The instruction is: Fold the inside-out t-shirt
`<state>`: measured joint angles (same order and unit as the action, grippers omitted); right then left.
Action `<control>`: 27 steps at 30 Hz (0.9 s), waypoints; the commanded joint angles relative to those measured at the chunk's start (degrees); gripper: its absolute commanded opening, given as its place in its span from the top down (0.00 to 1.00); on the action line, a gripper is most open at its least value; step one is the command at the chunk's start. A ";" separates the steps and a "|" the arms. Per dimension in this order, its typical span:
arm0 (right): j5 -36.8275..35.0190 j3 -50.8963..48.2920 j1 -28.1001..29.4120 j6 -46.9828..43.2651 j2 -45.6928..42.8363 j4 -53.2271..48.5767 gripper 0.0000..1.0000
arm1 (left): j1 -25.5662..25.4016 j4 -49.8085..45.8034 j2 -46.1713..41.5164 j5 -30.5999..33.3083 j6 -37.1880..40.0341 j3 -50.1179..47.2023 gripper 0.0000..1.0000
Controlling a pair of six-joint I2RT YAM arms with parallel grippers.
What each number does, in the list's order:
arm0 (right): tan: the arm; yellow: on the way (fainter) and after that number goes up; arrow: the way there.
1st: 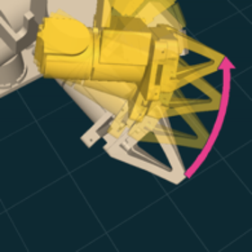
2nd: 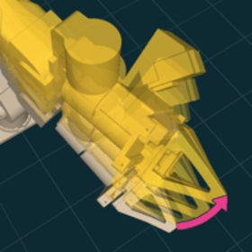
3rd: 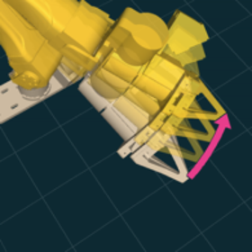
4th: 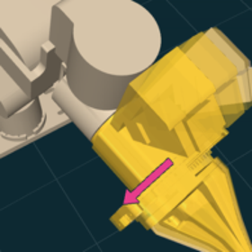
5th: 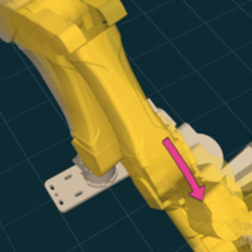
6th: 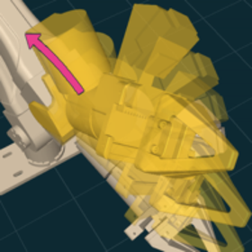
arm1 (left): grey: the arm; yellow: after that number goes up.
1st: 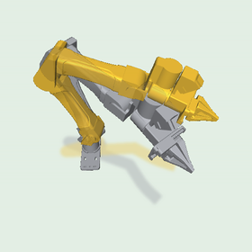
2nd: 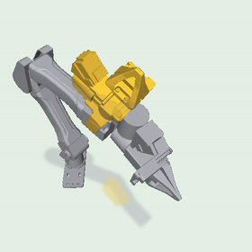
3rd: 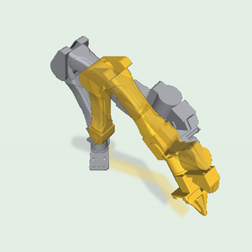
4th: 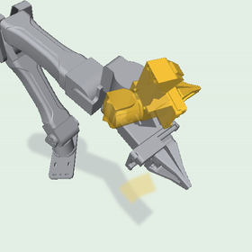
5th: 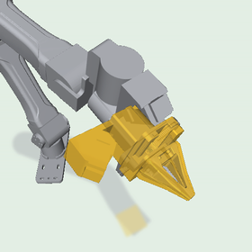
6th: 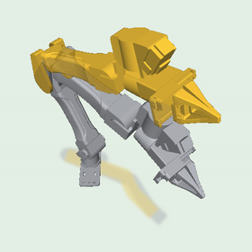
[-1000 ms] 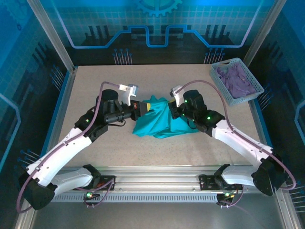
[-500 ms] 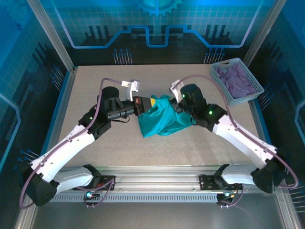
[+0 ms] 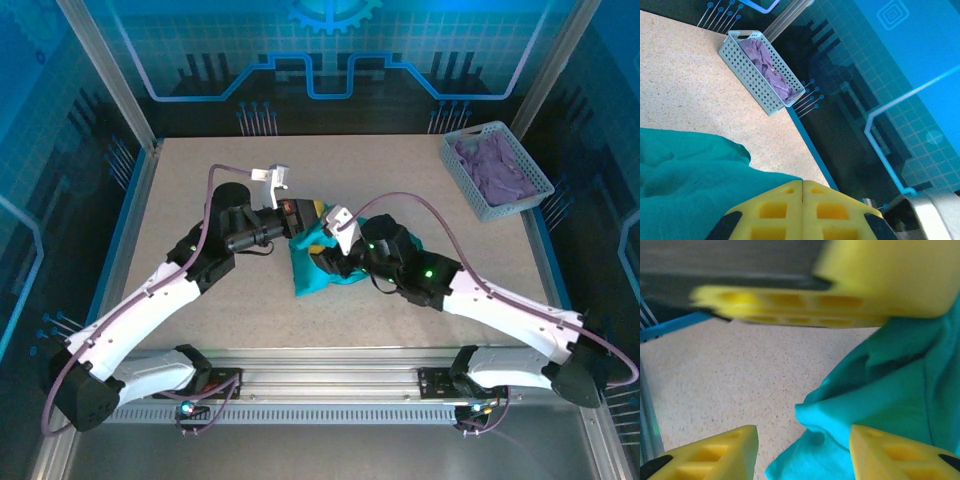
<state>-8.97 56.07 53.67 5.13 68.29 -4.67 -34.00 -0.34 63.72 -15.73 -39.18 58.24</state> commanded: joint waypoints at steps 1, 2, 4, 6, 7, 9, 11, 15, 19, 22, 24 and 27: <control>-3.83 0.01 -0.56 7.77 2.89 6.76 0.48 | -0.50 2.37 -0.41 1.37 -0.95 -0.78 1.00; -4.17 -0.26 -0.95 8.94 3.50 7.87 0.48 | -0.56 2.32 -0.46 1.33 -0.91 -0.68 1.00; -4.38 -0.78 -1.51 10.31 4.44 10.17 0.47 | -0.62 2.28 -0.53 1.17 -0.90 -0.63 1.00; -5.02 -1.04 -2.03 10.96 4.86 11.06 0.48 | -0.63 2.05 -0.77 1.30 -0.73 -0.83 1.00; -5.20 -1.28 -2.23 11.00 4.87 11.35 0.49 | -0.58 2.02 -0.82 1.46 -0.64 -0.92 1.00; -4.42 -2.07 -3.09 11.77 4.43 12.00 0.51 | -0.63 1.94 -0.98 1.83 -0.48 -1.17 1.00; -3.47 -2.92 -4.22 12.17 3.88 12.16 0.65 | -0.60 1.95 -1.18 2.03 -0.24 -1.28 1.00; 1.60 -5.17 -7.30 11.42 1.83 11.52 0.88 | -0.63 1.37 -1.59 3.35 0.27 -1.28 1.00; 7.34 -7.61 -11.18 10.74 -0.45 11.31 1.00 | -0.62 1.34 -1.60 3.77 0.80 -1.28 1.00; 17.76 -8.52 -15.74 9.82 -1.84 11.61 1.00 | -0.54 0.78 -1.33 4.78 1.84 -1.11 1.00; 28.32 -8.19 -19.36 9.81 -1.86 11.43 1.00 | -0.46 -0.56 -0.89 6.92 3.54 -0.55 1.00; 38.42 -7.33 -22.03 8.70 -1.85 10.87 1.00 | -0.38 -3.91 0.89 12.56 7.33 1.08 0.89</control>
<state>14.68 48.21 33.54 15.27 67.33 5.65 -34.15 -1.65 63.81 -9.10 -36.47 57.60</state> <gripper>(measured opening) 0.047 0.087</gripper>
